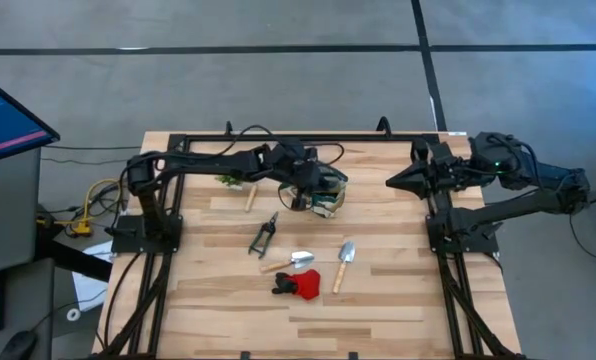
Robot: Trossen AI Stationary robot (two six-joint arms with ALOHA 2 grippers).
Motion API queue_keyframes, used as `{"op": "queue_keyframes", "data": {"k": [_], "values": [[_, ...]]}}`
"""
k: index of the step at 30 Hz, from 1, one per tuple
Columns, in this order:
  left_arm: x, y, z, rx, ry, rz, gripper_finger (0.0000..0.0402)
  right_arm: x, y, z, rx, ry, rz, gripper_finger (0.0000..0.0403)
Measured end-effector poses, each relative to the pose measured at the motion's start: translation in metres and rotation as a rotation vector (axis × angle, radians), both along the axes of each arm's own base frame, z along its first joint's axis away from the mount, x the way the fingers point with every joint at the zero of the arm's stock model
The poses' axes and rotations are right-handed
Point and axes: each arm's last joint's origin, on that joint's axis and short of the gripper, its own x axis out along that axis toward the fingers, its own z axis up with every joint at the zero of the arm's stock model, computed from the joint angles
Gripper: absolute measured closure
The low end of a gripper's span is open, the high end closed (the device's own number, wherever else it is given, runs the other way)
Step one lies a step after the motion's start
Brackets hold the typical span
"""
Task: Pick & Place Garden tools in Gardening bag
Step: Put the bottom shear scissor into the gardening bag
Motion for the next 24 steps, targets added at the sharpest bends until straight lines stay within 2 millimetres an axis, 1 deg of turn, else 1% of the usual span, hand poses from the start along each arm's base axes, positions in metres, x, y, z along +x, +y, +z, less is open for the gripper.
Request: {"op": "queue_keyframes", "data": {"k": [10,19,24], "values": [[0.004,0.0,-0.028,-0.051,0.11,-0.026,0.0352,0.0,0.0,0.0,-0.001,0.004,0.0,0.0403],[0.005,0.009,-0.048,-0.075,0.171,0.005,0.0352,0.0,0.0,-0.001,-0.003,0.005,0.001,0.0403],[0.005,0.009,-0.048,-0.073,0.166,0.006,0.035,0.0,0.0,-0.001,-0.003,0.008,0.0,0.0403]]}}
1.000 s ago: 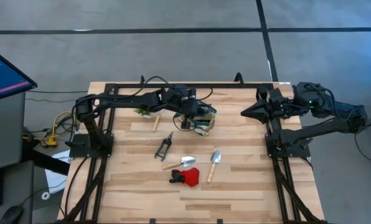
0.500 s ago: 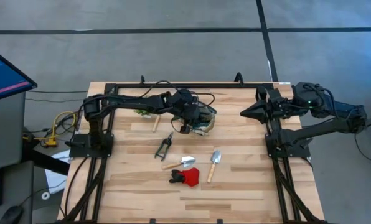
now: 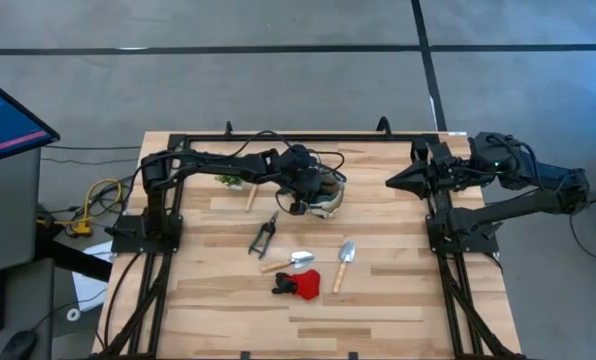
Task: Pick & Place Garden tools in Gardening bag
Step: Put the bottom shear scissor into the gardening bag, then put the red gloves into the gardening bag
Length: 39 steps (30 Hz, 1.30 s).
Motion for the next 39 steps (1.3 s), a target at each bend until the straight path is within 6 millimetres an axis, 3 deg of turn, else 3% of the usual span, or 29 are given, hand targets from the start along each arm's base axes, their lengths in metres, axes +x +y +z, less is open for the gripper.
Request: {"op": "queue_keyframes", "data": {"k": [15,20,28,39], "values": [[0.0,0.001,0.005,0.044,-0.008,0.043,0.0275,0.0,0.0,-0.002,0.001,0.016,0.0,0.0403],[-0.004,0.0,0.021,0.063,-0.048,0.044,0.0258,0.0,0.0,-0.002,0.001,0.017,0.0,0.0403],[-0.025,-0.006,0.085,0.113,-0.219,0.05,0.0266,0.0,0.0,-0.002,-0.006,0.016,0.001,0.0403],[-0.083,-0.023,0.183,0.082,-0.501,0.112,0.0292,0.0,0.0,-0.002,-0.007,0.016,0.001,0.0403]]}}
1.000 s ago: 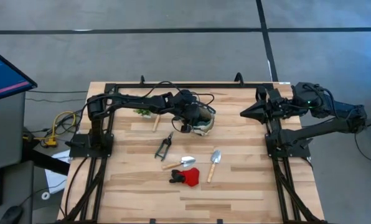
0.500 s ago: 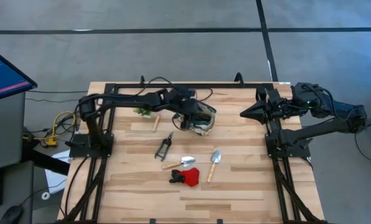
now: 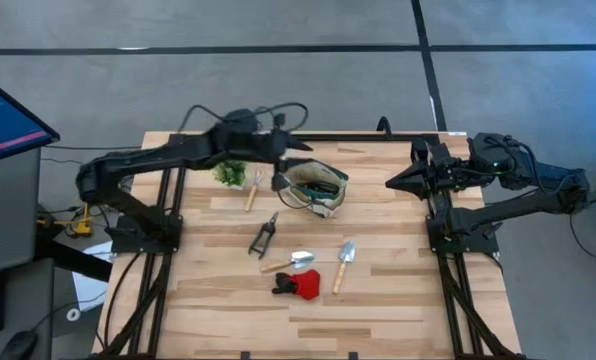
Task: Pick & Place Garden tools in Gardening bag
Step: Put the red gloves into the gardening bag
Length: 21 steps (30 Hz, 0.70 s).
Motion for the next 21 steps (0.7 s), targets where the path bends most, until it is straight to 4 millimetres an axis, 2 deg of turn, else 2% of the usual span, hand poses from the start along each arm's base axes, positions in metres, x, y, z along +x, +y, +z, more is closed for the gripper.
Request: {"op": "queue_keyframes", "data": {"k": [4,9,17,21], "values": [[-0.021,-0.006,0.024,-0.041,-0.081,0.014,0.0309,0.0,0.0,0.0,-0.001,0.0,0.0,0.0403],[-0.043,-0.012,0.044,-0.096,-0.154,0.022,0.0335,0.0,0.0,0.0,-0.002,0.0,0.0,0.0403],[-0.072,-0.021,0.064,-0.113,-0.205,0.022,0.0392,0.0,0.0,0.0,-0.002,0.0,0.0,0.0403],[-0.083,-0.024,0.067,-0.122,-0.185,0.024,0.0398,0.0,0.0,0.0,-0.019,-0.001,0.002,0.0403]]}}
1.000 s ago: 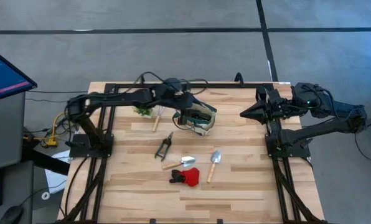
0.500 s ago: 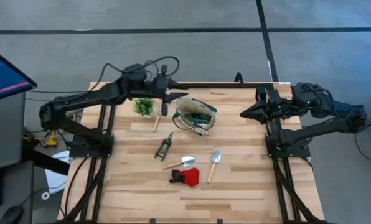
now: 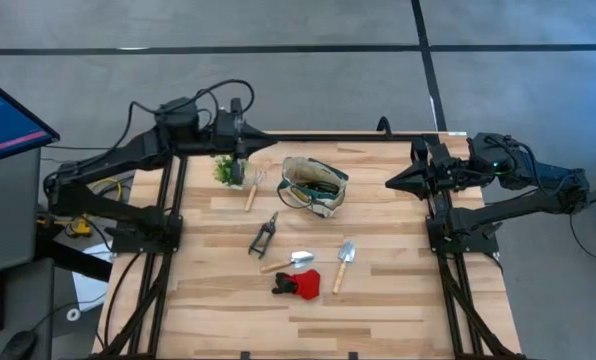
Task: Pick & Place Garden tools in Gardening bag
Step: Put the red gloves into the gardening bag
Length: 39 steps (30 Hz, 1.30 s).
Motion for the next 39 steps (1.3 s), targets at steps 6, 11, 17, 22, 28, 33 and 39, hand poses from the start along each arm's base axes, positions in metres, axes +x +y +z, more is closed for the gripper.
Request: {"op": "queue_keyframes", "data": {"k": [6,11,17,22,28,33,39], "values": [[-0.012,-0.004,-0.003,-0.067,0.036,-0.016,0.0399,0.0,0.0,0.0,-0.025,-0.002,0.004,0.0403],[-0.025,-0.009,-0.021,-0.078,0.063,-0.055,0.0399,0.0,0.0,0.0,-0.035,-0.003,0.005,0.0403],[-0.049,-0.016,-0.047,-0.125,0.057,-0.05,0.0399,0.0,0.0,0.0,-0.035,-0.003,0.005,0.0403],[-0.069,-0.022,-0.063,-0.166,-0.013,-0.048,0.0399,0.0,0.0,0.0,-0.035,-0.002,0.005,0.0403],[-0.092,-0.029,-0.073,-0.201,-0.089,-0.053,0.0399,0.0,0.0,0.0,-0.035,-0.002,0.004,0.0403],[-0.104,-0.032,-0.079,-0.199,-0.12,-0.054,0.0399,0.0,0.0,0.0,-0.036,0.001,0.005,0.0403],[-0.111,-0.034,-0.083,-0.197,-0.137,-0.05,0.0399,0.0,0.0,-0.001,-0.036,0.005,0.005,0.0403]]}}
